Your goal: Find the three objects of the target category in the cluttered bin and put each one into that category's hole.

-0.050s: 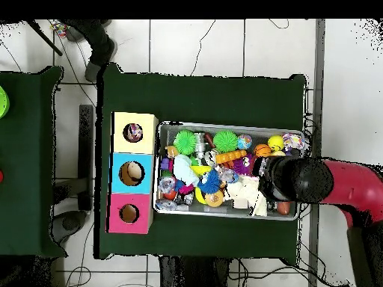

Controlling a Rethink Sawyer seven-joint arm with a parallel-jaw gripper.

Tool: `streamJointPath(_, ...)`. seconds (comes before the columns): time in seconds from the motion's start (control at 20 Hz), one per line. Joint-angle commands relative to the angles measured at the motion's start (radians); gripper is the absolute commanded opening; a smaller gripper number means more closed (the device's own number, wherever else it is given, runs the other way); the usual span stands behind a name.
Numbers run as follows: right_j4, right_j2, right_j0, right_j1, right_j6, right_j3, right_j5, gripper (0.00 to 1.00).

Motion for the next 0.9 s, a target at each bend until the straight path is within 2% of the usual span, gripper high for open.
streamJointPath(0.05, -0.082, 0.079, -0.063, 0.053, -0.378, -0.017, 0.041, 0.00)
streamJointPath(0.2, -0.106, 0.082, -0.093, 0.100, -0.409, -0.105, 0.080, 0.00)
streamJointPath(0.25, -0.114, 0.087, -0.102, 0.114, -0.423, -0.132, 0.097, 1.00)
streamJointPath(0.4, -0.130, 0.071, -0.100, 0.139, -0.425, -0.191, 0.121, 1.00)
streamJointPath(0.45, -0.134, 0.064, -0.102, 0.164, -0.424, -0.239, 0.135, 1.00)
streamJointPath(0.65, -0.143, 0.060, -0.105, 0.211, -0.428, -0.310, 0.132, 1.00)
streamJointPath(0.9, -0.164, 0.052, -0.099, 0.246, -0.445, -0.348, 0.126, 1.00)
